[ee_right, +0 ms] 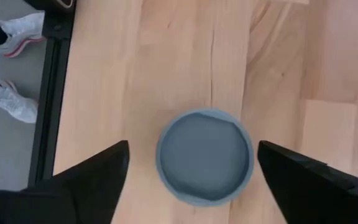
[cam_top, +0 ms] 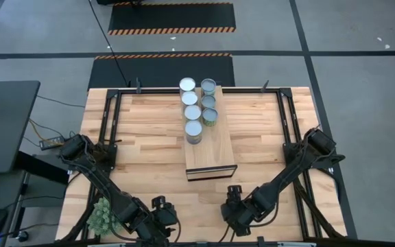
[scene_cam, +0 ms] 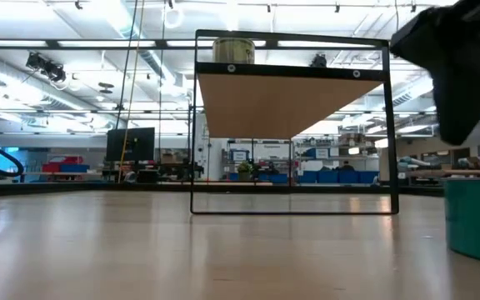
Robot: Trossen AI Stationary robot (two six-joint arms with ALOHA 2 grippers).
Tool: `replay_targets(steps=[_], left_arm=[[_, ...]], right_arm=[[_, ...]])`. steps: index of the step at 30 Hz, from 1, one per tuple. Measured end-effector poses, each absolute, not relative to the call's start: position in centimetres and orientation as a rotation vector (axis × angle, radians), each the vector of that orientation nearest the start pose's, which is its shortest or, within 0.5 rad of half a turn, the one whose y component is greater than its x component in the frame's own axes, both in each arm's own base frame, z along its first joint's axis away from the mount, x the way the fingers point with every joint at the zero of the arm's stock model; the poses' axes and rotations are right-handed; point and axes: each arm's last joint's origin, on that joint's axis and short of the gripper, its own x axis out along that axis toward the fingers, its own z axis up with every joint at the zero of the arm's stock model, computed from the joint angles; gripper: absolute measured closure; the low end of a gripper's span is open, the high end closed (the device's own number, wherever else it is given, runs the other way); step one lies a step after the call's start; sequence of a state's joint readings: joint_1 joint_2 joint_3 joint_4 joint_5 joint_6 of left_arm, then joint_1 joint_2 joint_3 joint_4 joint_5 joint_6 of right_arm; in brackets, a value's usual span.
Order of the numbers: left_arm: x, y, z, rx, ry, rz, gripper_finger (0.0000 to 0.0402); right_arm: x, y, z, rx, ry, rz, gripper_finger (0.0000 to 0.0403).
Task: Pick and place cans onto a shelf
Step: Put the canned tuna on the shelf
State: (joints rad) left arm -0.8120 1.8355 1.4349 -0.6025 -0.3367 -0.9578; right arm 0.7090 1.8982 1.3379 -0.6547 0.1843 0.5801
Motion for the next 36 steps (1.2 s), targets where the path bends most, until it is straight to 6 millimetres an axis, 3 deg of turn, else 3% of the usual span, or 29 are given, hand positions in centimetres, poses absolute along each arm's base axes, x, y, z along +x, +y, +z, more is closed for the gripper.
replay_targets(steps=[5, 14, 36], left_arm=[[27.5, -27.6, 23.8, -0.341, 0.941, 0.002, 0.0246], [27.5, -27.6, 23.8, -0.344, 0.941, 0.005, 0.0246], [27.5, -27.6, 23.8, -0.358, 0.942, 0.013, 0.0246]], right_arm=[[29.0, 24.1, 17.9, -0.031, 1.159, 0.131, 0.0007], [29.0, 23.9, 16.7, -0.113, 1.088, 0.158, 0.0004], [27.9, 23.2, 13.7, -0.121, 1.06, 0.196, 0.0007]])
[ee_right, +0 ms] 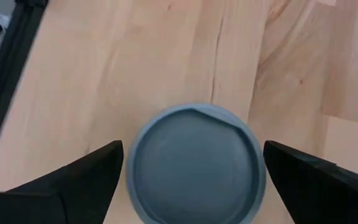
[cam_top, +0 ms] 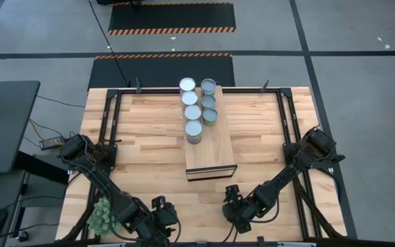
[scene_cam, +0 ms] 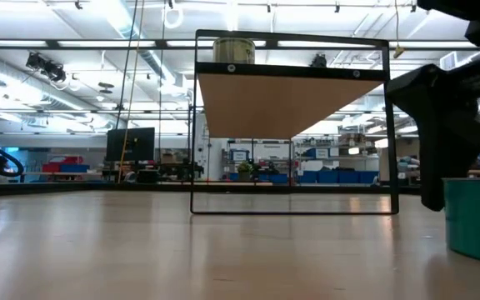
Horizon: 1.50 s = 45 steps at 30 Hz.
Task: Pick and place cans onto a shelf
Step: Put the canned tuna on the shelf
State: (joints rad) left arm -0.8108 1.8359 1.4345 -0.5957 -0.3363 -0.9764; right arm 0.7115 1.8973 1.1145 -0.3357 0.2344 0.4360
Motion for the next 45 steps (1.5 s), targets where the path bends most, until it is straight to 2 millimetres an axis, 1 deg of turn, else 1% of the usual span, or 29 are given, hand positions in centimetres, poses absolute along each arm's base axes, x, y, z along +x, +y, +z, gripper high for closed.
replay_targets(steps=[4, 10, 13, 14, 18, 22, 25, 29, 32, 35, 40, 42, 45], left_arm=[[27.5, -27.6, 23.8, -0.358, 0.942, 0.013, 0.0246], [27.5, -27.6, 23.8, -0.357, 0.943, 0.013, 0.0246], [27.5, -27.6, 23.8, -0.359, 0.942, 0.014, 0.0246], [27.5, -27.6, 23.8, -0.364, 0.943, 0.016, 0.0246], [27.5, -27.4, 24.2, -0.371, 0.936, 0.014, 0.0246], [27.4, -26.9, 25.2, -0.384, 0.898, 0.024, 0.0246], [27.4, -26.6, 25.8, -0.402, 0.881, 0.027, 0.0246], [27.4, -26.0, 26.7, -0.415, 0.863, 0.023, 0.0246], [27.4, -25.4, 27.3, -0.402, 0.854, 0.025, 0.0246], [27.4, -24.3, 27.8, -0.389, 0.856, 0.063, 0.0246], [27.6, -22.2, 28.6, -0.365, 0.856, 0.138, 0.0246], [27.7, -21.3, 28.9, -0.348, 0.859, 0.16, 0.0246], [28.0, -20.1, 29.6, -0.334, 0.832, 0.179, 0.0246]], right_arm=[[27.7, 23.0, 13.4, -0.154, 1.064, 0.206, 0.0022], [27.7, 22.6, 13.1, -0.162, 1.075, 0.206, 0.0081], [28.2, 22.7, 13.7, -0.134, 1.091, 0.235, 0.0109], [28.5, 22.7, 14.1, -0.128, 1.094, 0.247, 0.011], [29.3, 22.7, 16.3, -0.127, 1.117, 0.244, 0.011], [29.9, 22.5, 20.2, -0.116, 1.039, 0.263, 0.011], [29.9, 21.6, 23.4, -0.087, 0.946, 0.256, 0.011], [29.2, 19.4, 27.2, -0.034, 0.859, 0.237, 0.011], [28.7, 17.2, 29.2, -0.004, 0.836, 0.201, 0.011], [28.1, 14.6, 31.1, 0.031, 0.82, 0.159, 0.011], [27.8, 10.3, 32.7, -0.002, 0.809, 0.086, 0.011], [28.0, 8.5, 33.1, -0.001, 0.795, 0.043, 0.011], [28.6, 5.9, 33.2, 0.01, 0.799, -0.011, 0.011]])
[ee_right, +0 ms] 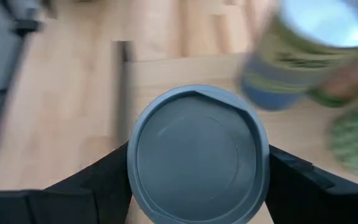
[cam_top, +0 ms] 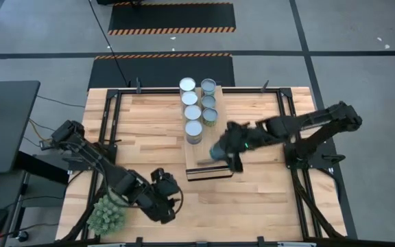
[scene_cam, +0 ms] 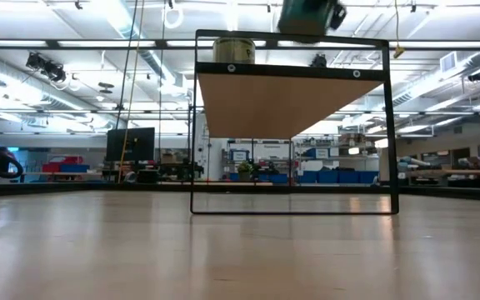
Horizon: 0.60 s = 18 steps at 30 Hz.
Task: Pick and place cans onto a shelf
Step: Put the canned tuna on the shelf
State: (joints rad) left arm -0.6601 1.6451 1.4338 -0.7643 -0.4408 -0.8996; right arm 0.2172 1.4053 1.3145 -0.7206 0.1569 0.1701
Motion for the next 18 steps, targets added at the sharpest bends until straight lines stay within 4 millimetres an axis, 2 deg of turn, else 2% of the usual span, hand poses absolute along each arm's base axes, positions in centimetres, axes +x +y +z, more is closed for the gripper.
replay_targets(steps=[5, 9, 12, 18], left_arm=[[27.6, -18.1, 30.5, -0.161, 0.828, 0.23, 0.0246], [26.5, -16.0, 31.6, -0.074, 0.874, 0.251, 0.0246], [25.7, -14.8, 32.8, -0.05, 0.866, 0.251, 0.0246], [24.7, -12.9, 34.8, -0.051, 0.801, 0.257, 0.0246]], right_arm=[[30.4, 2.2, 31.4, -0.035, 0.872, -0.082, 0.011], [31.6, 0.0, 29.7, -0.007, 0.938, -0.143, 0.011], [32.1, -0.9, 28.9, 0.006, 0.966, -0.19, 0.011], [32.2, -1.3, 28.8, 0.045, 0.953, -0.266, 0.011]])
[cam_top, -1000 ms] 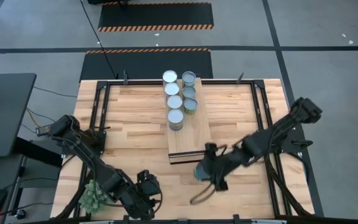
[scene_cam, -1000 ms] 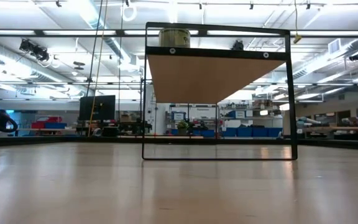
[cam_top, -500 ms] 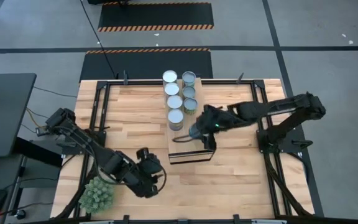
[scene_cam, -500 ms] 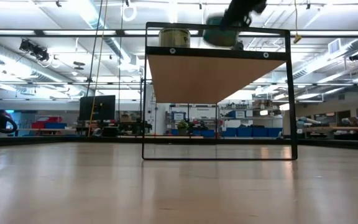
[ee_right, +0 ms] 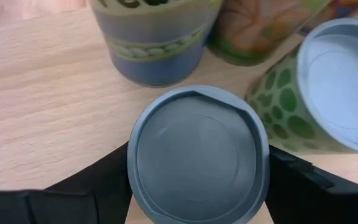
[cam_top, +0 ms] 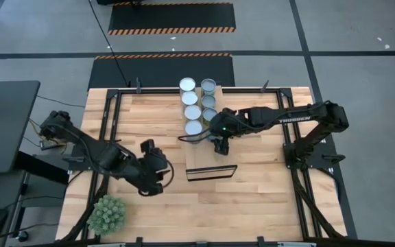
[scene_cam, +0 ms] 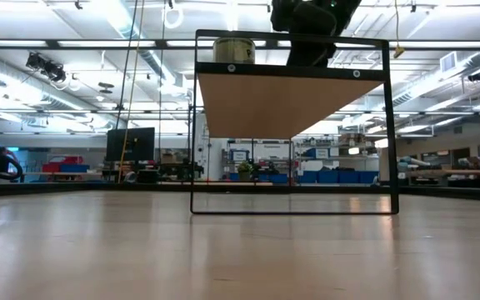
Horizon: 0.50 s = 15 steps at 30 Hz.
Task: Pick and place cans onto a shelf
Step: Put the canned tuna on the shelf
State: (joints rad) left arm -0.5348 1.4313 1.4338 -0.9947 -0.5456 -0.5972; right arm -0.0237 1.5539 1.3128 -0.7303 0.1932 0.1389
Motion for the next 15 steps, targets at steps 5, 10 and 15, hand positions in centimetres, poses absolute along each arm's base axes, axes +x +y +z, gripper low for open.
replay_targets(steps=[5, 10, 15], left_arm=[[24.6, -12.0, 35.4, -0.035, 0.776, 0.276, 0.0246], [24.7, -11.9, 35.4, -0.057, 0.798, 0.25, 0.0246], [24.7, -12.0, 35.4, -0.062, 0.804, 0.236, 0.0246]], right_arm=[[32.3, -1.3, 28.8, 0.04, 0.943, -0.273, 0.0098], [32.7, -1.3, 28.3, 0.036, 0.947, -0.264, 0.0093], [33.4, -1.3, 27.6, 0.044, 0.953, -0.259, 0.009]])
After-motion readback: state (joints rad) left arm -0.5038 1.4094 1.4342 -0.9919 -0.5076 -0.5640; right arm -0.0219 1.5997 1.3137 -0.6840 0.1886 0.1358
